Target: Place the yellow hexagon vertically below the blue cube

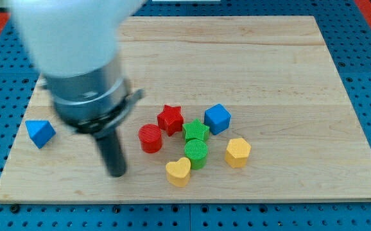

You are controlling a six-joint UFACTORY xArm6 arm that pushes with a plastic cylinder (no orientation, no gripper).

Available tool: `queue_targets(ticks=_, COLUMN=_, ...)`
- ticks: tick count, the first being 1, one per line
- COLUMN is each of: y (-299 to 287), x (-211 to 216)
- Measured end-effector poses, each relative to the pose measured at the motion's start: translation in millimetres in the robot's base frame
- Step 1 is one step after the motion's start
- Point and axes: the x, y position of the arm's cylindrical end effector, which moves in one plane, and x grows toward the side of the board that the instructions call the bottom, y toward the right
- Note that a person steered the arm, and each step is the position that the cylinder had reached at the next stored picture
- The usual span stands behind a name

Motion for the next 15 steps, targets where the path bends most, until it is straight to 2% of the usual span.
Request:
queue_targets(ticks=1, y=-22.4, x=11.2)
queue_targets(ticks=3, y=114.5, x=34.0)
queue_targets(ticks=4, y=152.7, x=33.8)
queue_targets(ticks=8, y=60.0, x=16.1)
queue_targets(ticks=10, y=-108.3, x=-1.8)
queue_targets(ticks=11, y=-157.6, x=-42.1)
queue_targets(ticks=12, y=-141.7, x=-80.1)
queue_targets(ticks=15, y=10.2, x=-75.8)
